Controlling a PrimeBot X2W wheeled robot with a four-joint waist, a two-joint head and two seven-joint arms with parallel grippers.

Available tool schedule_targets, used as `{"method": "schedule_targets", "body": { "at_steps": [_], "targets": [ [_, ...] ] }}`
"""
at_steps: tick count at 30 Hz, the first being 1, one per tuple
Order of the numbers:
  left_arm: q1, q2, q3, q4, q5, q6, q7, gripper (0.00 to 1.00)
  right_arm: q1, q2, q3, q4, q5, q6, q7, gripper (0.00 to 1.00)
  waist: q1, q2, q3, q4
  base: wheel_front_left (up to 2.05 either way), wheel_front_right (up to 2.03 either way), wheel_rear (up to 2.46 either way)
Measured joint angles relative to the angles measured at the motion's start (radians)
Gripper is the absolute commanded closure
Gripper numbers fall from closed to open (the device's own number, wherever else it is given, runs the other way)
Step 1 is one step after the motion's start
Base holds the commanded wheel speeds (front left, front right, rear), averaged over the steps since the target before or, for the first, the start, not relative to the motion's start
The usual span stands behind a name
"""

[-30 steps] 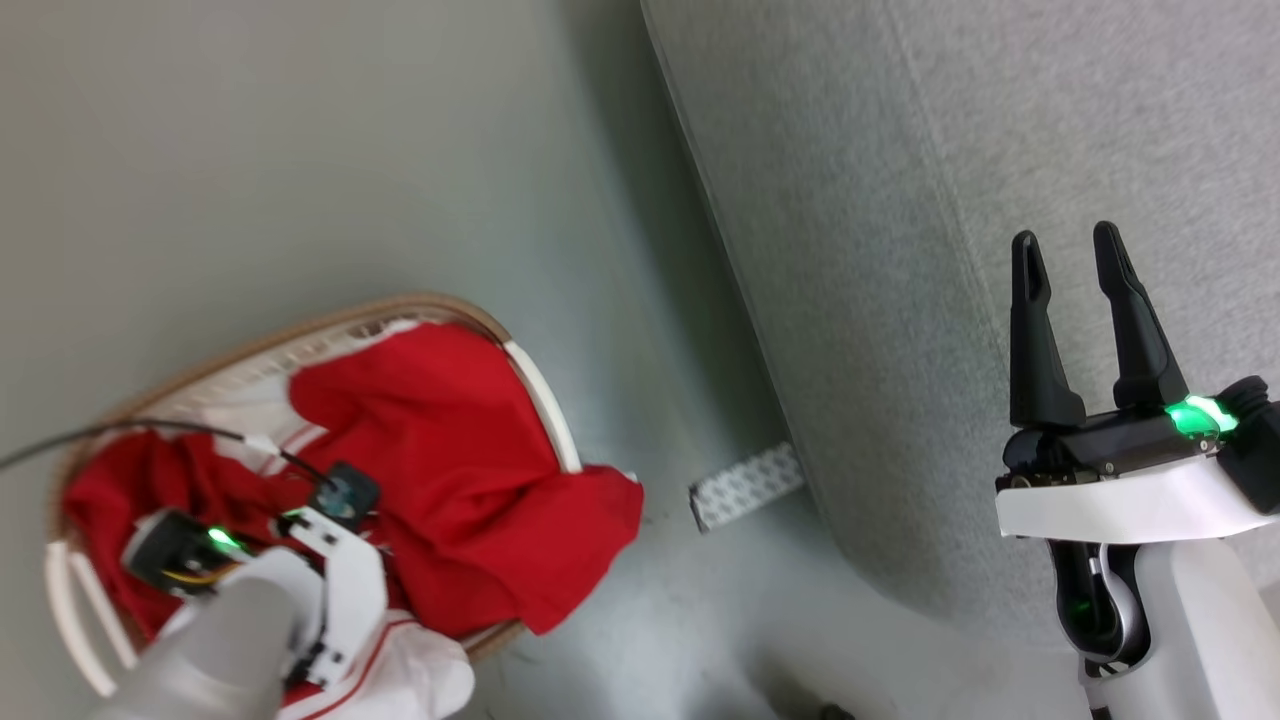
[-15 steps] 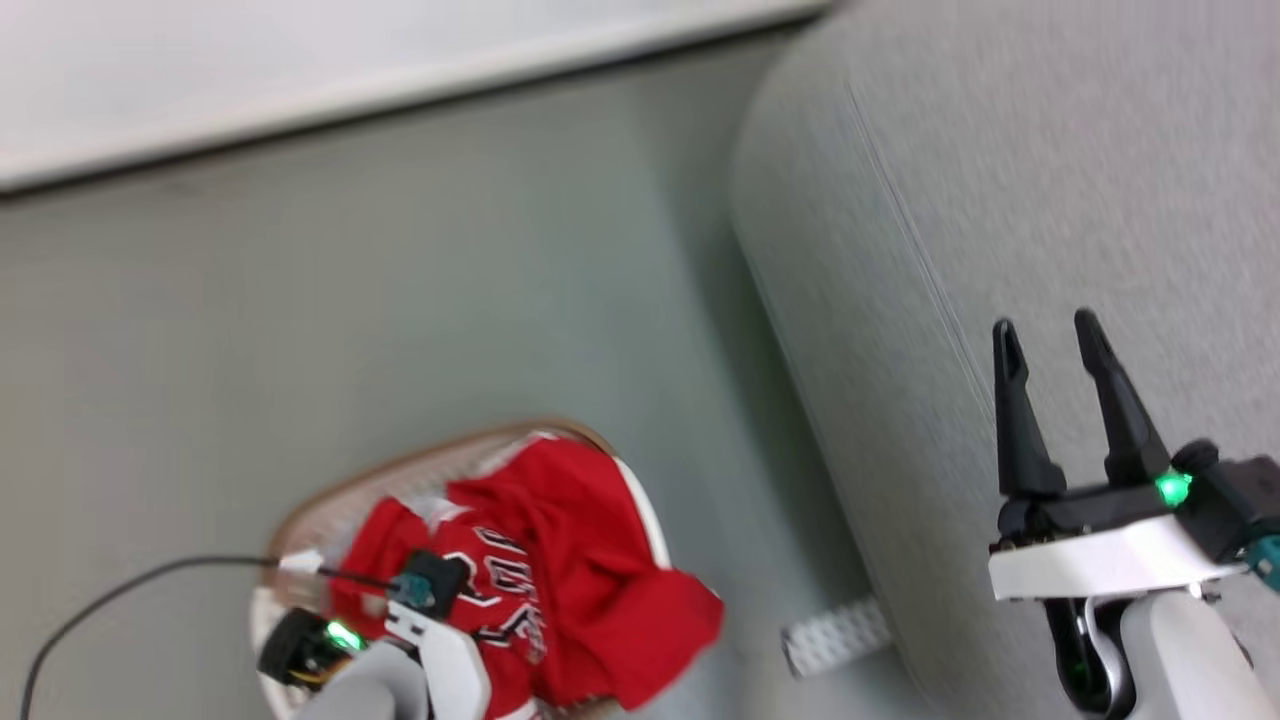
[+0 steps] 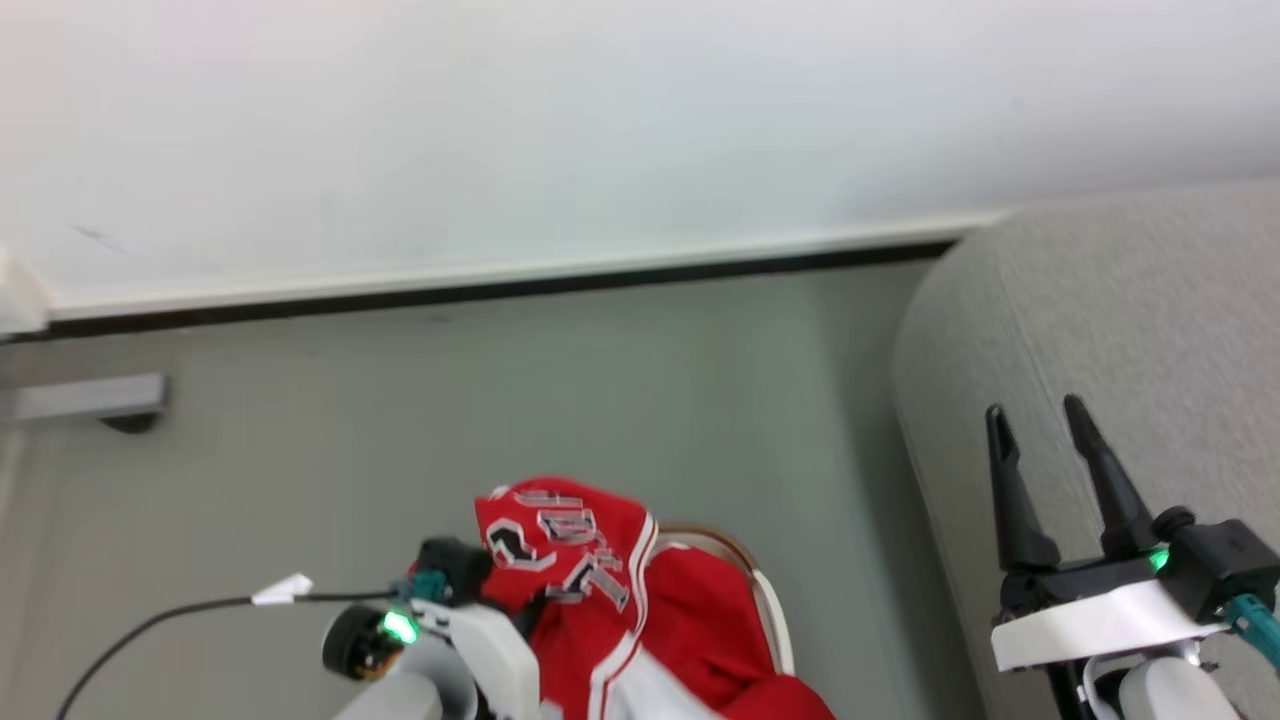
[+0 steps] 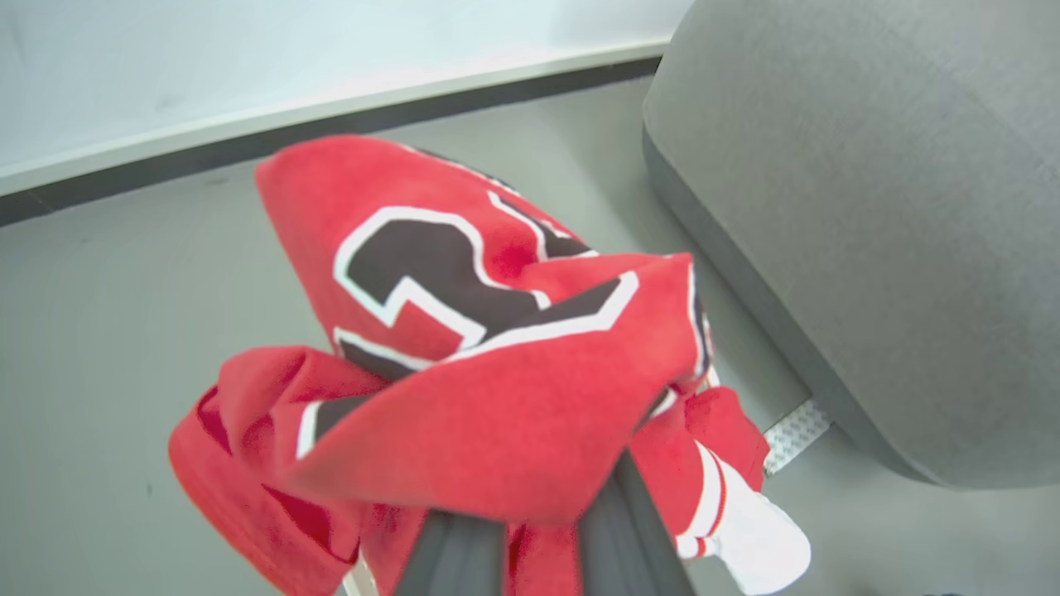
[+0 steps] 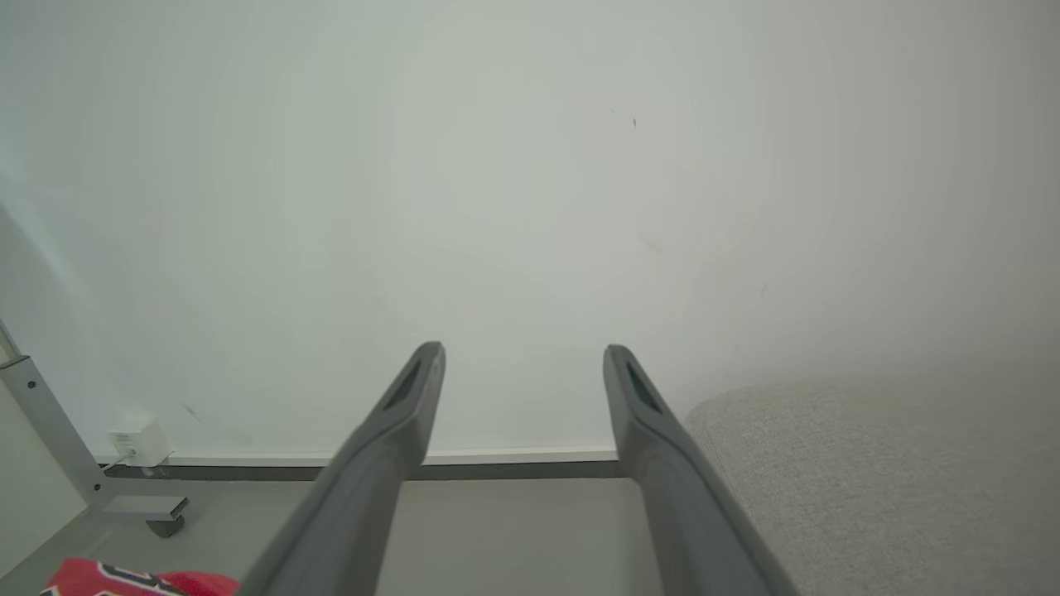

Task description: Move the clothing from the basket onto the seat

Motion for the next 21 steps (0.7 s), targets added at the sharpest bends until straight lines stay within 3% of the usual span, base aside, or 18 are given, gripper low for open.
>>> {"method": "schedule_targets", "body": {
  "at_steps": [12, 21],
  "targets": [
    [0.073, 0.052, 0.194, -0.417, 0.044, 0.045, -0.002, 1.0, 0.066, 0.009, 0.029, 0.024, 0.009, 0.0, 0.0, 0.0, -0.0001, 0.0, -0.139, 0.082, 0.0, 0.0, 0.0],
    [0.081, 0.064, 0.261, -0.649, 0.044, 0.06, 0.0, 1.0, 0.076, 0.011, 0.064, 0.033, 0.024, 0.0, 0.0, 0.0, 0.0, 0.0, -0.183, 0.098, 0.0, 0.0, 0.0]
  ]
}}
